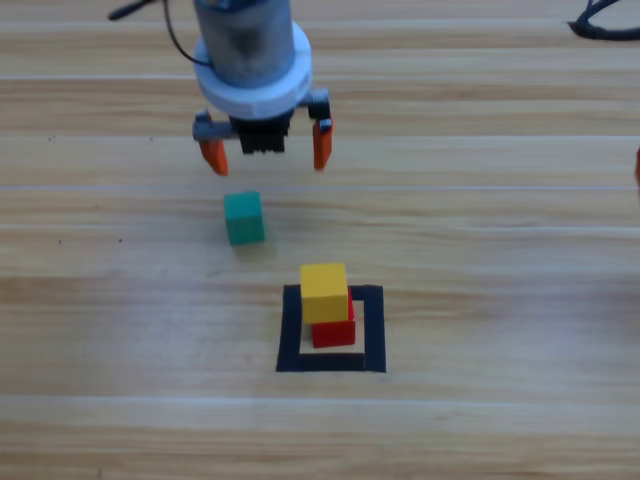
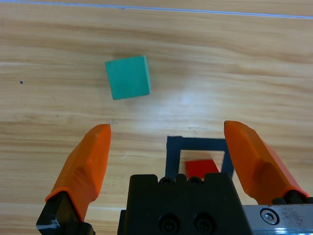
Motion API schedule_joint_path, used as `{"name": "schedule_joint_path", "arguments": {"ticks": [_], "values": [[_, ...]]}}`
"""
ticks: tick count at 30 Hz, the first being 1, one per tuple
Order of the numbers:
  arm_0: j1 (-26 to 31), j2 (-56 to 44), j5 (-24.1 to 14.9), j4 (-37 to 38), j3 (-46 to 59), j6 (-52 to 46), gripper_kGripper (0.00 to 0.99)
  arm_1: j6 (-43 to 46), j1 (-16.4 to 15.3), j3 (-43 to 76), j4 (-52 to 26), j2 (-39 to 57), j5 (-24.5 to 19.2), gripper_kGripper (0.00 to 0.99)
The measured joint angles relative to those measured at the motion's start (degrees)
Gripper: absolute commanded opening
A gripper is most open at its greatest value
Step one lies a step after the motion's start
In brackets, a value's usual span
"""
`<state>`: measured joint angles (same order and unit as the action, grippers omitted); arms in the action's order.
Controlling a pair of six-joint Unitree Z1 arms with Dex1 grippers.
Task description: Stack the blocks in the rectangular block: red at the bottom, yellow in the middle, green on top
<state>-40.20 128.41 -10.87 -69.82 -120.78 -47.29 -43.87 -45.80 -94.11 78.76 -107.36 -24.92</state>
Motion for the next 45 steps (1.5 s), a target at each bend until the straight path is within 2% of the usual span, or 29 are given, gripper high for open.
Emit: {"name": "schedule_joint_path", "arguments": {"ticks": [3, 8, 10, 15, 21, 37, 41, 43, 45], "values": [[0.70, 4.02, -0.21, -2.08, -2.47, -1.72, 0.990, 8.96, 0.18, 9.76, -12.23, 5.22, 7.32, 0.990], [2.28, 6.55, -0.29, -2.53, -2.47, -2.68, 0.990, 20.12, 1.05, 35.02, -44.84, 21.10, 27.96, 0.990], [2.93, 6.95, -0.32, -2.56, -2.47, -2.81, 0.990, 22.22, 1.66, 38.74, -51.52, 27.99, 31.78, 0.990], [4.46, 7.10, -0.32, -2.56, -2.47, -2.81, 0.963, 25.04, 2.74, 37.43, -52.66, 31.03, 33.31, 0.990], [6.76, 8.86, 0.72, -2.56, -4.68, -1.93, 0.963, 29.34, 2.90, 35.04, -60.80, 24.54, 40.77, 0.990], [7.31, 14.05, 2.45, -2.55, -5.30, -1.18, 0.959, 29.64, 3.01, 37.38, -69.78, 20.13, 42.38, 0.990], [7.31, 14.20, 2.79, -2.54, -6.50, -1.18, 0.899, 29.08, 3.01, 39.21, -71.82, 20.13, 42.38, 0.990], [7.31, 14.20, 3.00, -2.54, -6.55, -1.18, 0.831, 28.91, 3.01, 39.34, -72.93, 20.13, 42.38, 0.990], [7.31, 14.21, 3.15, -2.53, -6.55, -1.18, 0.723, 28.76, 3.01, 39.75, -74.07, 20.13, 42.38, 0.990]]}}
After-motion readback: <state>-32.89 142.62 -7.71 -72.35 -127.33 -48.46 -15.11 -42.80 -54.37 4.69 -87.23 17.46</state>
